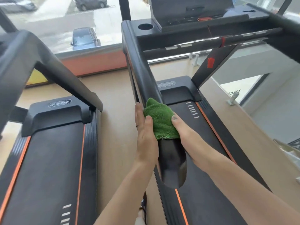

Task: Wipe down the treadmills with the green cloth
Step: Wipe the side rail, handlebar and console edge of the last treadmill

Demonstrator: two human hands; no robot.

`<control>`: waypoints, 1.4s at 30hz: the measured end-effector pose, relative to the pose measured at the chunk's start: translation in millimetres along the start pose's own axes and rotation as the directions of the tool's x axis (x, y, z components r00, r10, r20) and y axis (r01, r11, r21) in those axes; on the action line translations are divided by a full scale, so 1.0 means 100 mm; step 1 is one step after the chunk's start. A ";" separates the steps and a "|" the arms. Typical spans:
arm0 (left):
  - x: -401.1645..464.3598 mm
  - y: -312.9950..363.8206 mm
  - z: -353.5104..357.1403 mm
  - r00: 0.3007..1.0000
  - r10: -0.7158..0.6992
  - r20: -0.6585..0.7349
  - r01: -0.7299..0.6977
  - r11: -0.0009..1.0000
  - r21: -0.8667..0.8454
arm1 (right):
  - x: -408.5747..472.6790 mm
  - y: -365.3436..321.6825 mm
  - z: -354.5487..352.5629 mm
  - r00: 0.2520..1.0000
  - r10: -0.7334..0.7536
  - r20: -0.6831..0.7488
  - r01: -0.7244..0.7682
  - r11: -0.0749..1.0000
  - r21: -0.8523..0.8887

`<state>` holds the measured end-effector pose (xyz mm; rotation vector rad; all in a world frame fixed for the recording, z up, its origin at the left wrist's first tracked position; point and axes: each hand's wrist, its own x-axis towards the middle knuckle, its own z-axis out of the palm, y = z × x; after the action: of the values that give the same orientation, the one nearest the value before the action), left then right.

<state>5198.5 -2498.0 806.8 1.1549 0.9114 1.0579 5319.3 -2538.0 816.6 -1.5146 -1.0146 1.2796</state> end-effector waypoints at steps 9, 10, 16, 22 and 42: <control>1.71 -0.20 -0.15 0.995 -0.104 -0.004 0.102 0.984 -0.148 | 1.47 -0.59 -0.08 0.994 -0.037 -0.106 0.031 0.998 -0.058; 1.96 -0.22 -0.18 0.992 -0.129 -0.001 0.127 0.980 -0.151 | 1.71 -0.67 -0.10 0.993 -0.052 -0.108 0.044 0.996 -0.079; 3.02 -0.33 -0.27 0.972 -0.234 -0.018 0.227 0.957 -0.179 | 2.64 -0.93 -0.20 0.994 -0.038 -0.100 0.038 0.999 -0.003; 2.47 0.07 -0.13 0.957 -0.289 -0.034 0.284 0.953 -0.111 | 2.38 -0.89 -0.19 0.999 -0.032 -0.035 0.038 0.985 0.167; -0.42 0.04 -0.38 0.901 -0.434 -0.015 0.434 0.901 0.003 | -0.91 -0.18 0.30 0.893 -0.448 -0.043 0.312 0.684 -0.660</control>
<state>5150.3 -2528.3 805.1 0.8907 1.1215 0.6975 5276.9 -2616.9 855.7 -1.7472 -1.6359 0.4628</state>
